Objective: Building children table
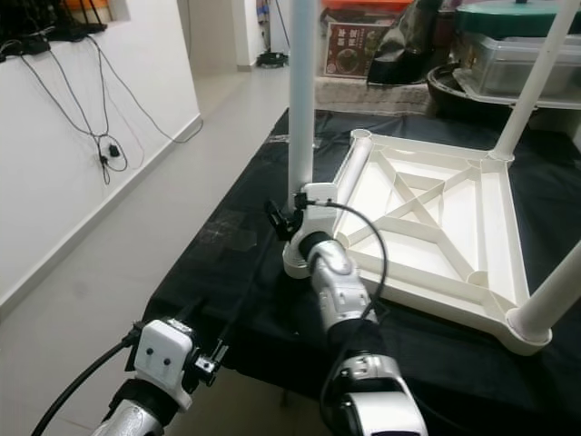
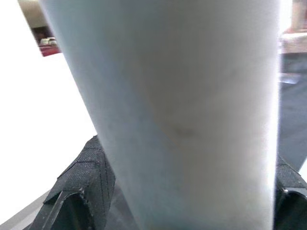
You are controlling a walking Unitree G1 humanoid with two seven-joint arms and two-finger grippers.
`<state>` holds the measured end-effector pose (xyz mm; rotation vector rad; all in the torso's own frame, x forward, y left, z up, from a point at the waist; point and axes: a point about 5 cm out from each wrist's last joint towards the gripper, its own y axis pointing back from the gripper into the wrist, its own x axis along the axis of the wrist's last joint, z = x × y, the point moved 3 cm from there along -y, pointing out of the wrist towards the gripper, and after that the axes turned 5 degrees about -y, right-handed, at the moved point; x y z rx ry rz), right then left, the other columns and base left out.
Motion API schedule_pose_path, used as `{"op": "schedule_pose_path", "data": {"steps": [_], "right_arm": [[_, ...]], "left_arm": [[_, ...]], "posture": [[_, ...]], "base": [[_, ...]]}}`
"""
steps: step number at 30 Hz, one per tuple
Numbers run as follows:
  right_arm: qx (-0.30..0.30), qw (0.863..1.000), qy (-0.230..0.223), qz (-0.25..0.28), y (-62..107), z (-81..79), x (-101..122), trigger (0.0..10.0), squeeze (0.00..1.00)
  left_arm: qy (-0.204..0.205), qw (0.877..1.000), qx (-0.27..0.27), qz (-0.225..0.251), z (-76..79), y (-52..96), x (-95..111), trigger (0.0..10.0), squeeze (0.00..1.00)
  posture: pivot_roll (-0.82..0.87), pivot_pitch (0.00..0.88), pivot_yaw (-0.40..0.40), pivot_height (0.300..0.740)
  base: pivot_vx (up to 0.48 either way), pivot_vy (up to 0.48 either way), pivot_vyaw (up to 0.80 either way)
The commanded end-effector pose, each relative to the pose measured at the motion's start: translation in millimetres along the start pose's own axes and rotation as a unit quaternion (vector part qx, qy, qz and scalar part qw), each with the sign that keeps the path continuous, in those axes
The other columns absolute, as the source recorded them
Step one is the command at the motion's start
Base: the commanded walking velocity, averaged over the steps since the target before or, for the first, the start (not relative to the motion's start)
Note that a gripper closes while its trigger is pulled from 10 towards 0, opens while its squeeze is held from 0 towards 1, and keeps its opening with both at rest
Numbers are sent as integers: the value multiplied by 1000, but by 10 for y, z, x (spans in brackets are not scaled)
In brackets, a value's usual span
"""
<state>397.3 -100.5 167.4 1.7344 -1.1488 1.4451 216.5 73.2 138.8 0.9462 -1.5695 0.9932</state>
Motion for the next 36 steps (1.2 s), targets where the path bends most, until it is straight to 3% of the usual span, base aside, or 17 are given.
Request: {"op": "schedule_pose_path", "data": {"steps": [1,2,4,6,7,9,15,16,17,18,19,24,28,29,33,34,36], "right_arm": [[81,996,-11,-27,-67,-232,-72,10000,0],[155,986,12,-59,-42,-306,-109,10000,0],[155,986,12,-59,-42,-306,-109,10000,0],[303,943,34,-133,52,-439,-160,10000,0],[303,943,34,-133,52,-439,-160,10000,0],[372,912,44,-169,111,-489,-166,10000,0],[426,884,48,-184,79,-568,-129,10000,0],[431,881,51,-186,70,-590,-135,6980,0],[433,880,53,-187,66,-601,-143,1529,0],[433,880,53,-187,66,-601,-143,1529,0],[429,881,55,-191,61,-606,-164,0,0],[407,888,70,-203,46,-589,-252,0,0],[339,920,81,-176,-32,-531,-275,0,0],[279,943,89,-158,-102,-461,-259,0,0],[177,970,90,-141,-185,-311,-247,0,0],[90,983,80,-137,-209,-166,-261,0,0],[-84,986,66,-128,-129,156,-302,0,0]], "left_arm": [[-4,1000,0,-14,-7,20,-78,10000,0],[-4,1000,-1,-13,-8,17,-79,10000,0],[-4,1000,-1,-13,-8,17,-79,10000,0],[-7,1000,0,-13,-11,9,-81,10000,0],[-7,1000,0,-13,-11,9,-81,10000,0],[-7,1000,1,-12,-13,5,-80,10000,0],[-7,1000,2,-10,-7,6,-69,10000,0],[-8,1000,2,-10,-8,7,-67,10000,0],[-8,1000,3,-10,-9,8,-67,10000,0],[-8,1000,3,-10,-9,8,-67,10000,0],[-8,1000,3,-10,-11,10,-64,10000,0],[-7,1000,4,-10,-11,14,-62,10000,0],[-7,1000,4,-10,-11,14,-62,10000,0],[-7,1000,4,-10,-13,13,-64,10000,0],[-7,1000,4,-10,-15,11,-66,10000,0],[-7,1000,3,-11,-19,11,-67,10000,0],[-6,1000,2,-11,-21,11,-71,10000,0]], "posture": [[-10,0,23,740],[-3,0,22,740],[-3,0,22,740],[9,0,5,740],[9,0,5,740],[9,0,5,740],[18,0,3,740],[18,0,3,740],[18,0,3,740],[18,0,3,740],[25,0,2,740],[24,0,2,740],[24,0,2,740],[18,0,3,740],[14,0,5,740],[3,0,11,740],[3,0,11,740]], "base": [[0,0,0],[0,0,0],[0,0,0],[0,0,0],[0,0,0],[0,0,0],[0,0,0],[0,0,0],[0,0,0],[0,0,0],[0,0,0],[0,0,0],[0,0,0],[0,0,0],[0,0,0],[0,0,0],[0,0,0]]}}
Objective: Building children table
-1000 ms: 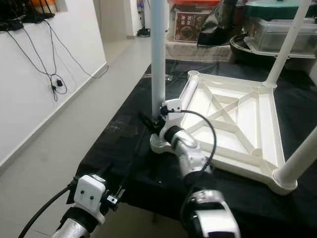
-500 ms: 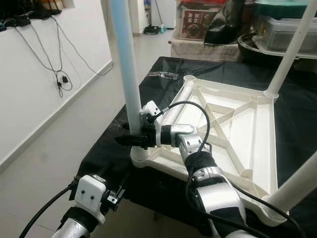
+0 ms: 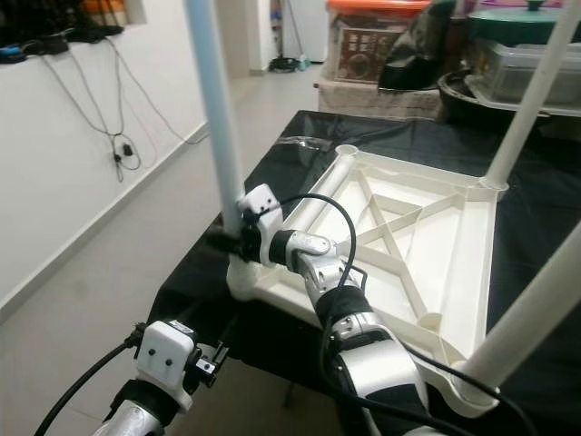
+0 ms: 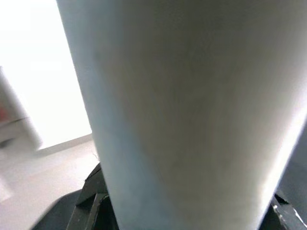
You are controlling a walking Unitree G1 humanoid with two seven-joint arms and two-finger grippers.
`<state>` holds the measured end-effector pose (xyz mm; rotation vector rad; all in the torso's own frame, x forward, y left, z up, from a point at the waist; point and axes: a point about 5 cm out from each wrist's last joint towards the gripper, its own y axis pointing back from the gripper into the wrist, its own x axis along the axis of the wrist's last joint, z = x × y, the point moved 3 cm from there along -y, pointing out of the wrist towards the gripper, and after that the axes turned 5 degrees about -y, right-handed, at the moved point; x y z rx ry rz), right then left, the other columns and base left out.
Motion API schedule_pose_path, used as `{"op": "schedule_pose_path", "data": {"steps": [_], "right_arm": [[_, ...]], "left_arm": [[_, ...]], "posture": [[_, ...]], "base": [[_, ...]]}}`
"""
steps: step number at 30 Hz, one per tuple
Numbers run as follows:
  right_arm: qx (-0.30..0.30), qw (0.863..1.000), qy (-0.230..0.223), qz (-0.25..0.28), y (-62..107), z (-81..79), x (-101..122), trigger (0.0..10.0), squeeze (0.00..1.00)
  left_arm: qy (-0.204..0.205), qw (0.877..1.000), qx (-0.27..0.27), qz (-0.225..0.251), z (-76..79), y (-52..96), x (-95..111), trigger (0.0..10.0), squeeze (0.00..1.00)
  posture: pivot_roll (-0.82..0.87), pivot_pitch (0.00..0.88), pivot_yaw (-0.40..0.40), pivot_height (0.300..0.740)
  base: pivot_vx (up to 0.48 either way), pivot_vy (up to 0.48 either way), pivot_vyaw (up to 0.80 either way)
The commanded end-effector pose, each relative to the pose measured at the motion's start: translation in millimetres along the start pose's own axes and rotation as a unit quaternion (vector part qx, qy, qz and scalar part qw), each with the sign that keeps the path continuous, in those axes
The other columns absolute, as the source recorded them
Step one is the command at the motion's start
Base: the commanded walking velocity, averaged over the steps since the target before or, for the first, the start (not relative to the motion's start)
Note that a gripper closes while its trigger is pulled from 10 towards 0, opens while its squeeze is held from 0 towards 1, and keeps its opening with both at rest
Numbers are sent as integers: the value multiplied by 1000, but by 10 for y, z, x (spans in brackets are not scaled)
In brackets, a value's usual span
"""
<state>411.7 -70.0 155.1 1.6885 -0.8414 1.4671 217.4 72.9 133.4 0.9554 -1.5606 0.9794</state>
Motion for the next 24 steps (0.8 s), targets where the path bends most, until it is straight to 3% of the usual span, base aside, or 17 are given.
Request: {"op": "schedule_pose_path", "data": {"steps": [1,4,5,6,8,10,12,19,20,21,23,24], "right_arm": [[-180,982,-36,-33,201,403,-241,0,0],[-224,973,-44,-30,270,463,-275,0,0],[-277,959,-59,-18,362,486,-312,0,0],[-277,959,-59,-18,362,486,-312,0,0],[-345,934,-94,-9,493,450,-389,0,0],[-345,934,-94,-9,493,450,-389,0,0],[-389,913,-124,-5,547,403,-419,0,0],[-401,906,-139,-11,494,337,-416,0,0],[-391,909,-145,-10,458,288,-402,10000,0],[-352,923,-154,12,391,210,-339,10000,0],[-352,923,-154,12,391,210,-339,10000,0],[-323,933,-153,32,363,139,-269,10000,796]], "left_arm": [[-6,1000,3,-3,-29,10,-20,10000,0],[-6,1000,3,-4,-28,9,-22,10000,0],[-6,1000,2,-4,-28,3,-23,10000,0],[-6,1000,2,-4,-28,3,-23,10000,0],[-7,1000,2,-3,-28,-2,-22,10000,0],[-7,1000,2,-3,-28,-2,-22,10000,0],[-7,1000,3,-3,-29,-5,-21,10000,0],[-7,1000,3,-3,-27,-8,-21,10000,0],[-7,1000,2,-3,-28,-8,-21,10000,0],[-7,1000,2,-3,-28,-8,-23,10000,0],[-7,1000,2,-3,-28,-8,-23,10000,0],[-6,1000,2,-4,-29,-8,-25,10000,0]], "posture": [[-4,0,15,740],[-4,0,15,740],[-5,0,15,740],[-5,0,15,740],[-5,0,15,740],[-5,0,15,740],[-4,0,11,740],[-5,0,13,740],[-6,0,11,740],[-6,0,11,740],[-6,0,11,740],[-6,0,11,740]], "base": [[0,0,0],[0,0,0],[0,0,0],[0,0,0],[0,0,0],[0,0,0],[0,0,0],[0,0,0],[0,0,0],[0,0,0],[0,0,0],[0,0,0]]}}
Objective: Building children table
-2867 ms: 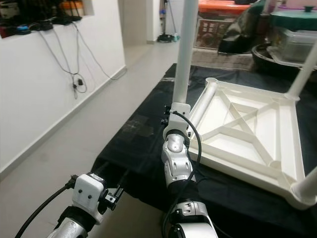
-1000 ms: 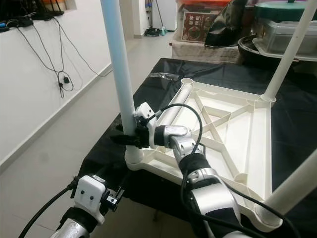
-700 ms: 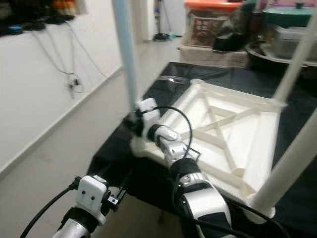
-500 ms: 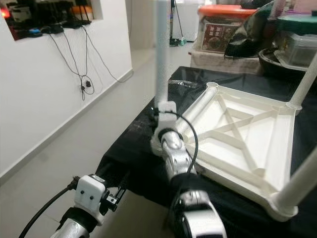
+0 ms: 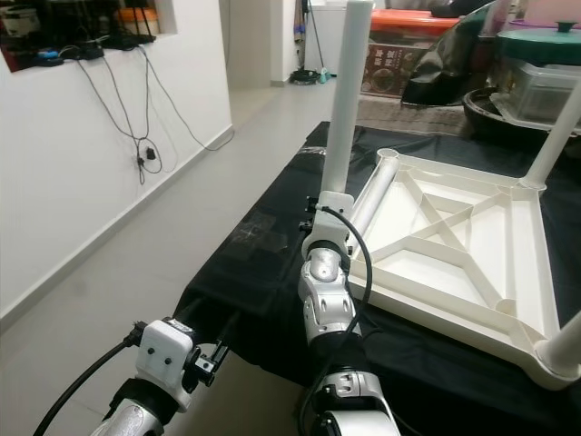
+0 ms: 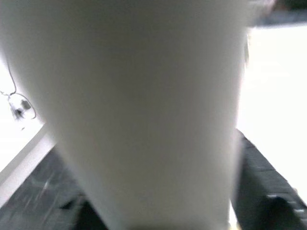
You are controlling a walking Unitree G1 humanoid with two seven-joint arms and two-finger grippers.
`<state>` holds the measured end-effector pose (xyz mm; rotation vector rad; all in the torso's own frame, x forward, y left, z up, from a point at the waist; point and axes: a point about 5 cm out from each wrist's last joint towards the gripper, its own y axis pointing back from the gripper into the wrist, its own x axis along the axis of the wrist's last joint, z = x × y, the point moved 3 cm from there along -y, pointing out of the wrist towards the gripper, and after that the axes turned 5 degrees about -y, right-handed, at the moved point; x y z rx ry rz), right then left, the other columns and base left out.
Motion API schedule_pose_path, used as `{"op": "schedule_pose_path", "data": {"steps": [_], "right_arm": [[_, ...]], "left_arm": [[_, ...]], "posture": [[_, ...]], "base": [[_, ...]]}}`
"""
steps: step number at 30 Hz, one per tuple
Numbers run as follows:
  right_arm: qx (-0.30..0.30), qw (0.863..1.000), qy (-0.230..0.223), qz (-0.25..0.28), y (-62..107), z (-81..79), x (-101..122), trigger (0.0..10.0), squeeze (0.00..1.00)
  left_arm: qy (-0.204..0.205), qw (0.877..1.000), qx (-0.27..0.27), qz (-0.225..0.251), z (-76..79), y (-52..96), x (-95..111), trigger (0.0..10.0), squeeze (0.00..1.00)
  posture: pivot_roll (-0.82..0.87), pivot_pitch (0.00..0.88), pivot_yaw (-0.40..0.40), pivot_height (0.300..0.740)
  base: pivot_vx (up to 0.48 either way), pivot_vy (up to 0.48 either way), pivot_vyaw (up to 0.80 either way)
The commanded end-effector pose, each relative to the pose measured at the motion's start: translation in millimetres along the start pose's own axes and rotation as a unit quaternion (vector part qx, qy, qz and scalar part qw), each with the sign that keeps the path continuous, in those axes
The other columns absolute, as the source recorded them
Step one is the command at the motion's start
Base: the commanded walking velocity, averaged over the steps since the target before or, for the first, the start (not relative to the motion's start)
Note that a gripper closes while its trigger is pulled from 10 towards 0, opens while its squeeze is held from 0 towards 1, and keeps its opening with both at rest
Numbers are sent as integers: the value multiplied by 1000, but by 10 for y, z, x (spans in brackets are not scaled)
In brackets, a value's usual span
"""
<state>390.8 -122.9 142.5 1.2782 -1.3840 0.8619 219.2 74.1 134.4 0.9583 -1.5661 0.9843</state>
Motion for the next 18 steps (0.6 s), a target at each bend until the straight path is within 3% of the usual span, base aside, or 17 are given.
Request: {"op": "schedule_pose_path", "data": {"steps": [1,2,3,4,5,6,8,11,12,13,14,15,16,17,18], "right_arm": [[72,997,-31,5,98,-254,-75,10000,1000],[103,994,-24,28,109,-298,-13,10000,1000],[143,988,-44,34,104,-328,44,10000,118],[143,988,-44,34,104,-328,44,10000,118],[187,980,-60,22,96,-383,59,10000,0],[187,980,-60,22,96,-383,59,10000,0],[265,962,-70,7,82,-450,104,10000,0],[296,953,-69,2,75,-461,128,10000,0],[338,940,-49,0,73,-472,154,10000,0],[403,914,-35,-18,105,-504,168,10000,0],[403,914,-35,-18,105,-504,168,10000,0],[444,895,-29,-31,136,-520,173,10000,0],[496,867,-21,-49,174,-547,199,10000,0],[496,867,-21,-49,174,-547,199,10000,0],[541,838,-13,-65,217,-580,209,10000,0]], "left_arm": [[-4,1000,0,-6,-11,6,-31,10000,0],[-4,1000,0,-6,-11,7,-31,10000,0],[-4,1000,-1,-6,-10,6,-31,10000,0],[-4,1000,-1,-6,-10,6,-31,10000,0],[-4,1000,-1,-6,-10,6,-32,10000,0],[-4,1000,-1,-6,-10,6,-32,10000,0],[-4,1000,-1,-7,-9,7,-36,10000,0],[-4,1000,-1,-7,-8,7,-39,10000,0],[-3,1000,-1,-7,-7,8,-41,10000,0],[-3,1000,-1,-7,-7,7,-41,10000,0],[-3,1000,-1,-7,-7,7,-41,10000,0],[-4,1000,-1,-7,-7,6,-41,10000,0],[-3,1000,-1,-7,-10,5,-43,10000,0],[-3,1000,-1,-7,-10,5,-43,10000,0],[0,1000,3,-8,-21,5,-49,10000,0]], "posture": [[-6,0,11,740],[-6,0,11,740],[-6,0,11,740],[-6,0,11,740],[-6,0,11,740],[-6,0,11,740],[-10,0,18,740],[-10,0,18,740],[-10,0,18,740],[-10,0,18,740],[-10,0,18,740],[-10,0,18,740],[-4,0,13,740],[-4,0,13,740],[-3,0,12,740]], "base": [[0,0,0],[0,0,0],[0,0,0],[0,0,0],[0,0,0],[0,0,0],[0,0,0],[0,0,0],[0,0,0],[0,0,0],[0,0,0],[0,0,0],[0,0,0],[0,0,0],[0,0,0]]}}
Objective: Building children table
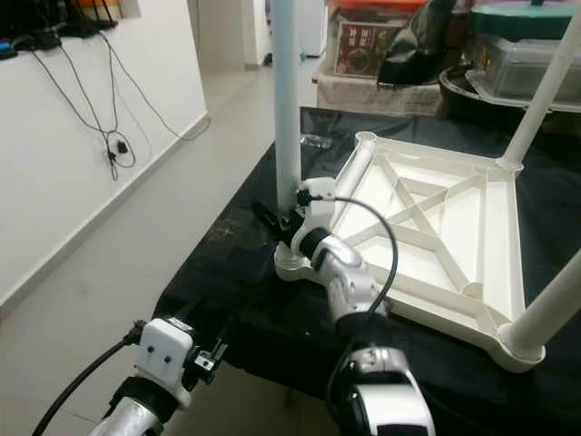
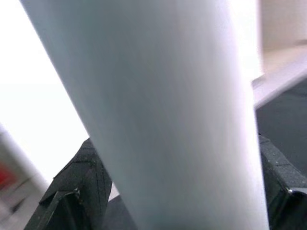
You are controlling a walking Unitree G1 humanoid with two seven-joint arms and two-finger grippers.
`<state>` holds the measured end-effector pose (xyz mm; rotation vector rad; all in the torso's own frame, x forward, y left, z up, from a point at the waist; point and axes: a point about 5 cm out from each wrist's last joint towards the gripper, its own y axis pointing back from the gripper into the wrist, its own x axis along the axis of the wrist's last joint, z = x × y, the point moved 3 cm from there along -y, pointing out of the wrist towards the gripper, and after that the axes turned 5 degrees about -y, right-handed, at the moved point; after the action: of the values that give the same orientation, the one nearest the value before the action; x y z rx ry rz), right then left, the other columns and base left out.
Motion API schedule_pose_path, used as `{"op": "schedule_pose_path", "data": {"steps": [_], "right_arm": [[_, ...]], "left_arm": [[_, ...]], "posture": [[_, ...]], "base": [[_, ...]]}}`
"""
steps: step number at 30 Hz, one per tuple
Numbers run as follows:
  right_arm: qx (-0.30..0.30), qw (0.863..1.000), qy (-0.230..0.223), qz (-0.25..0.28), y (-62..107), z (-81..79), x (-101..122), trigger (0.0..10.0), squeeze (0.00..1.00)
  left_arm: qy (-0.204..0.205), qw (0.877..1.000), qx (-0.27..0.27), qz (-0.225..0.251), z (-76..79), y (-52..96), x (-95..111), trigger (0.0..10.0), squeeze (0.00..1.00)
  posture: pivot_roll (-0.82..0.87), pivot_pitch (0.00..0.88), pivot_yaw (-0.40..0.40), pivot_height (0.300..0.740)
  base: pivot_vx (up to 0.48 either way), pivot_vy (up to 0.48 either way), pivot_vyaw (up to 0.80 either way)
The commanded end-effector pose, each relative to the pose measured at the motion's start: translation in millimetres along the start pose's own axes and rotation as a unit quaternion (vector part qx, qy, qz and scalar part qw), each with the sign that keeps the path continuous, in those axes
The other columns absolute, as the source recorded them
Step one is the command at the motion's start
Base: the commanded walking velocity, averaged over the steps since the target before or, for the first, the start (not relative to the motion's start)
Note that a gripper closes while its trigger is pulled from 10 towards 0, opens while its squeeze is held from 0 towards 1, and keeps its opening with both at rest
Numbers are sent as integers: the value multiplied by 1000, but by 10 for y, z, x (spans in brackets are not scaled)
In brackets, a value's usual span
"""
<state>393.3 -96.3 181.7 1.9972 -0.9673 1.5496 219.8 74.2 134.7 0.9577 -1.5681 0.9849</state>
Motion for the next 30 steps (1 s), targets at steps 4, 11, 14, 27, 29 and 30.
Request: {"op": "schedule_pose_path", "data": {"steps": [4,11,14,27,29,30], "right_arm": [[137,989,-16,-55,-103,-279,-112,10000,0],[301,935,49,-179,-77,-546,-409,10000,0],[305,927,67,-206,-71,-545,-501,10000,0],[113,975,126,-147,-222,-212,-394,0,0],[46,984,121,-126,-223,-83,-342,0,0],[-41,986,117,-110,-192,80,-313,0,0]], "left_arm": [[3,1000,6,-10,-26,12,-56,10000,0],[4,1000,9,-10,-16,17,-53,10000,0],[5,1000,10,-10,-17,19,-53,10000,0],[6,1000,7,-11,-2,25,-64,10000,0],[6,1000,7,-11,-6,24,-62,10000,0],[5,1000,7,-11,-12,22,-62,10000,0]], "posture": [[-3,0,12,740],[23,0,-4,740],[25,0,-1,740],[9,0,6,740],[6,0,4,740],[-3,0,10,740]], "base": [[0,0,0],[0,0,0],[0,0,0],[0,0,0],[0,0,0],[0,0,0]]}}
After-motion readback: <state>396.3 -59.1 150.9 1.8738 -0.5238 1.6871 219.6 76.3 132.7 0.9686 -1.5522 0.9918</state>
